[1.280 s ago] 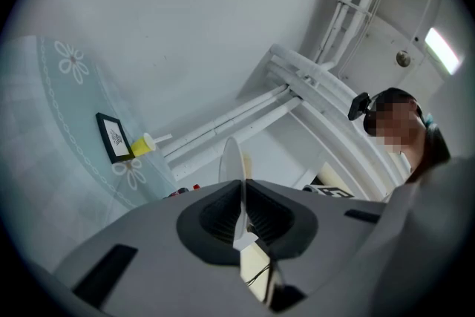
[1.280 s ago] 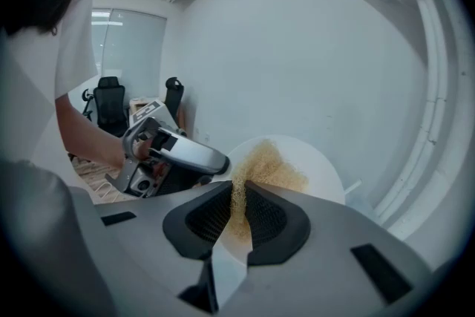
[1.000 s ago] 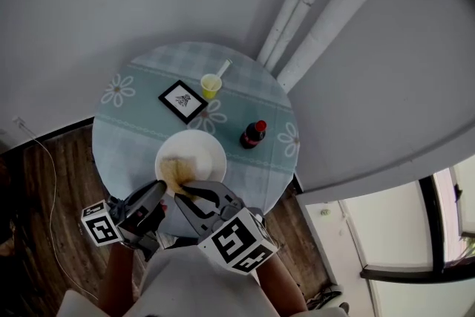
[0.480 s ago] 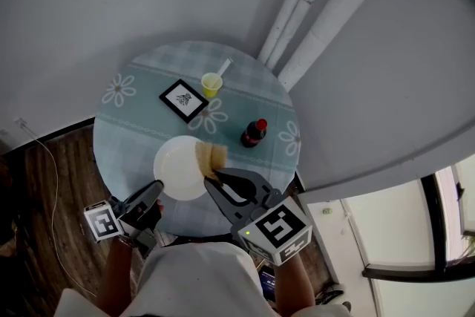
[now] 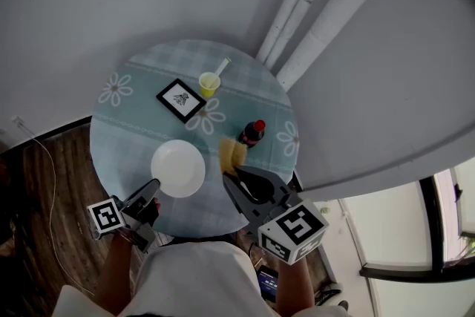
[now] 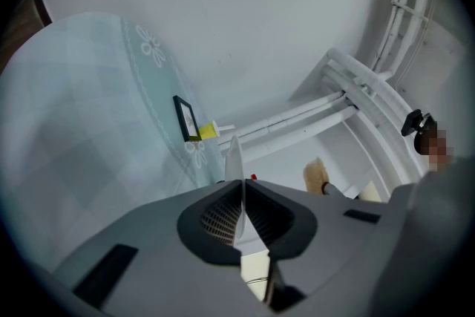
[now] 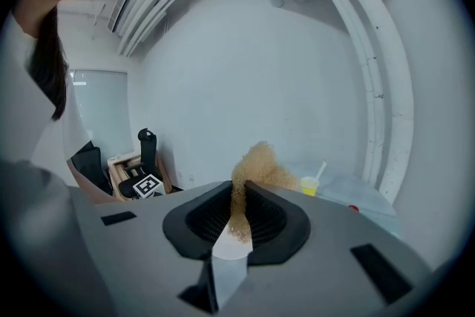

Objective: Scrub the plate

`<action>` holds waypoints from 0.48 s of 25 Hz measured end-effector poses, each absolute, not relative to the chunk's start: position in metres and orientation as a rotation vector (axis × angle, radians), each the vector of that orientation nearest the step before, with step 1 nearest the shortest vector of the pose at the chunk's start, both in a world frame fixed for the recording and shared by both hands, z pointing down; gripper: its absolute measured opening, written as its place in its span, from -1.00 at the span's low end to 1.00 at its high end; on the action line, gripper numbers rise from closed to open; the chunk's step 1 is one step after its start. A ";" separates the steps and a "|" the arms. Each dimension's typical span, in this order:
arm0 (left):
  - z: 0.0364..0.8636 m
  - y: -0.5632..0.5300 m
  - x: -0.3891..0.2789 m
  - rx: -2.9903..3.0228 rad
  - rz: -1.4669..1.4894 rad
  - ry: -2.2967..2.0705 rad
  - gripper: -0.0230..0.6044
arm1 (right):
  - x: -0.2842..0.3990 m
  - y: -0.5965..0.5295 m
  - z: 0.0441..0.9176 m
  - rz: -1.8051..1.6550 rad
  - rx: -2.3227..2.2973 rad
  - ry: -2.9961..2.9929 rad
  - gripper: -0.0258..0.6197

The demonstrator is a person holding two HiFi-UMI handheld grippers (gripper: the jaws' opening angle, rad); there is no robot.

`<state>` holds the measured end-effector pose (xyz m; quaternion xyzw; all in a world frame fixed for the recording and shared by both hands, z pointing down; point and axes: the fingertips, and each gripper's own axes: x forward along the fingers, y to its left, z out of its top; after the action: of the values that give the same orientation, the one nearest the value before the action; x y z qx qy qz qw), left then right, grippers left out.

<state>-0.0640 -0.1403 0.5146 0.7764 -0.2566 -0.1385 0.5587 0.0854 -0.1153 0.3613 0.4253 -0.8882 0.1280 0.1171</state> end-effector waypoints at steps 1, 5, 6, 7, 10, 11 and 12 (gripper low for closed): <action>0.520 -0.141 -0.064 1.817 -0.317 -0.617 -0.86 | 0.087 -0.116 0.361 0.378 1.251 -2.601 -0.73; 0.538 -0.143 -0.066 1.752 -0.294 -0.651 -0.86 | 0.094 -0.118 0.358 0.404 1.282 -2.615 -0.73; 0.542 -0.143 -0.066 1.733 -0.297 -0.653 -0.86 | 0.096 -0.118 0.358 0.405 1.287 -2.614 -0.73; 0.545 -0.143 -0.066 1.712 -0.300 -0.655 -0.86 | 0.097 -0.119 0.358 0.405 1.289 -2.611 -0.73; 0.557 -0.144 -0.067 1.692 -0.282 -0.672 -0.86 | 0.100 -0.120 0.361 0.409 1.290 -2.600 -0.73; 0.561 -0.145 -0.067 1.695 -0.273 -0.677 -0.86 | 0.101 -0.120 0.362 0.414 1.290 -2.600 -0.73; 0.563 -0.144 -0.067 1.687 -0.272 -0.678 -0.86 | 0.102 -0.120 0.363 0.420 1.290 -2.601 -0.73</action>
<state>-0.0665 -0.1443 0.5634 0.7297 -0.2932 -0.1177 0.6064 0.1018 -0.1204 0.3629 0.4374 -0.8818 0.1423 0.1041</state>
